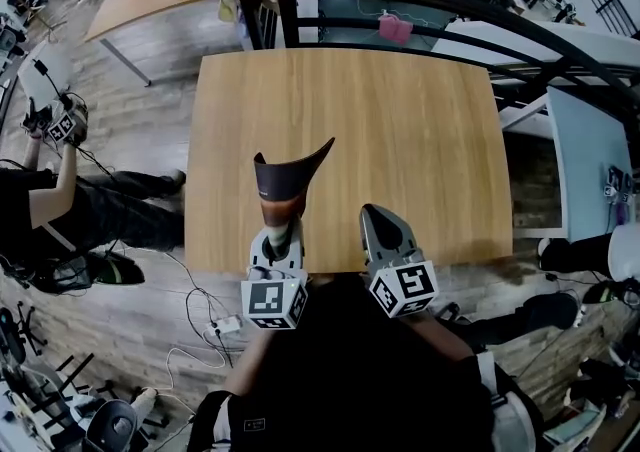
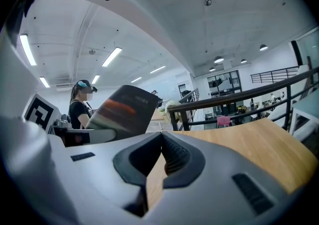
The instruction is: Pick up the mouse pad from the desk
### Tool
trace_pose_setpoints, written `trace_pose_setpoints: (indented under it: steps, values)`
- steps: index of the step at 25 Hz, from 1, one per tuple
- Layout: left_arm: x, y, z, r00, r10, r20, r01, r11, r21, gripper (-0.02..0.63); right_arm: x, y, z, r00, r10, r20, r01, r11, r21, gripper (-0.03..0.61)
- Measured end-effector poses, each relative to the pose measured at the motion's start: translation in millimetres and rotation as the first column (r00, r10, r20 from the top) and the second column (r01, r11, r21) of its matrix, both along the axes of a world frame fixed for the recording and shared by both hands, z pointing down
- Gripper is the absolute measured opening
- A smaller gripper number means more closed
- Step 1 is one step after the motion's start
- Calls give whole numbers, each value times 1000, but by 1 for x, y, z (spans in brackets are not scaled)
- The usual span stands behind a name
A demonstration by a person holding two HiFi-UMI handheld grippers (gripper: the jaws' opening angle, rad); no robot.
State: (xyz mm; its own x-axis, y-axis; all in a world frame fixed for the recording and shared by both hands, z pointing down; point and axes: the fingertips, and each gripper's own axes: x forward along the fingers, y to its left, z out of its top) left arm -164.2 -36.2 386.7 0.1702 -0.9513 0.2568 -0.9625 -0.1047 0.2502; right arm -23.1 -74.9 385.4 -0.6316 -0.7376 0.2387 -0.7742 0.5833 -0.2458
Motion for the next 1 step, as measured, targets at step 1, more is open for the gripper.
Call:
trace_pose_setpoints:
  steps: [1]
  values:
    - [1, 0, 0, 1000, 0, 0, 0, 1000, 0, 44, 1, 0, 0, 1000, 1, 0, -1, 1000, 0, 31]
